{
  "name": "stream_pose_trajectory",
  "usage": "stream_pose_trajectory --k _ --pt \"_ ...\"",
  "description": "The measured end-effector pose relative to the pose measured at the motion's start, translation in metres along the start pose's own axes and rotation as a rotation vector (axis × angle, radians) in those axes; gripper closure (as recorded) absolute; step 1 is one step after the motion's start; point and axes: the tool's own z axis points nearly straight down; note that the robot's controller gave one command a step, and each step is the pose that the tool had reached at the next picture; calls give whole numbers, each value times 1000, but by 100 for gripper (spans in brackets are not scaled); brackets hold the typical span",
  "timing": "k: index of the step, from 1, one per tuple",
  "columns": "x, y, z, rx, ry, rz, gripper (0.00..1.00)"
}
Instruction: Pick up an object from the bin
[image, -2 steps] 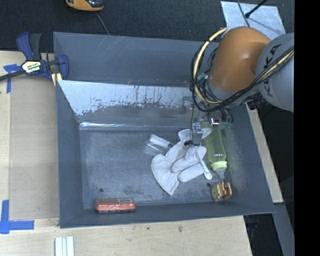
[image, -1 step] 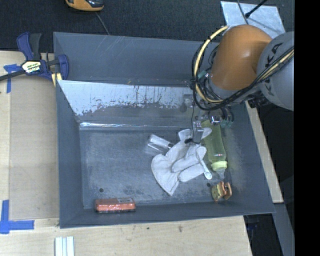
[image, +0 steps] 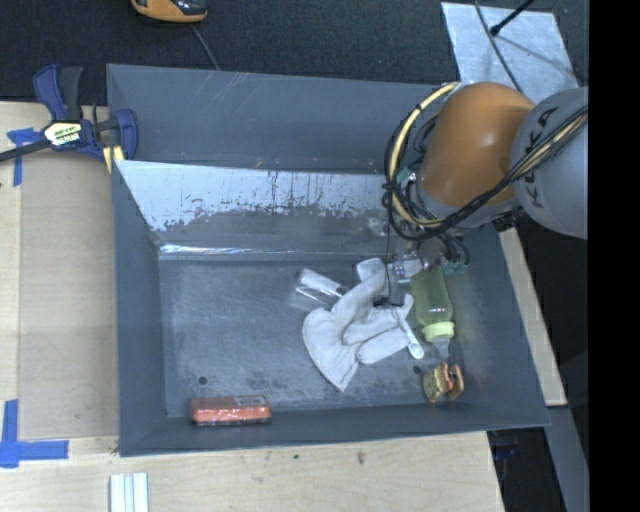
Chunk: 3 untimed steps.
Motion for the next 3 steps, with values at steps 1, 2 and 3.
stream_pose_trajectory --k 1,2,3 --pt "-5 -6 61 1 9 214 100" --pt "-5 -6 61 1 9 214 100" --pt "-4 -5 59 1 10 214 100"
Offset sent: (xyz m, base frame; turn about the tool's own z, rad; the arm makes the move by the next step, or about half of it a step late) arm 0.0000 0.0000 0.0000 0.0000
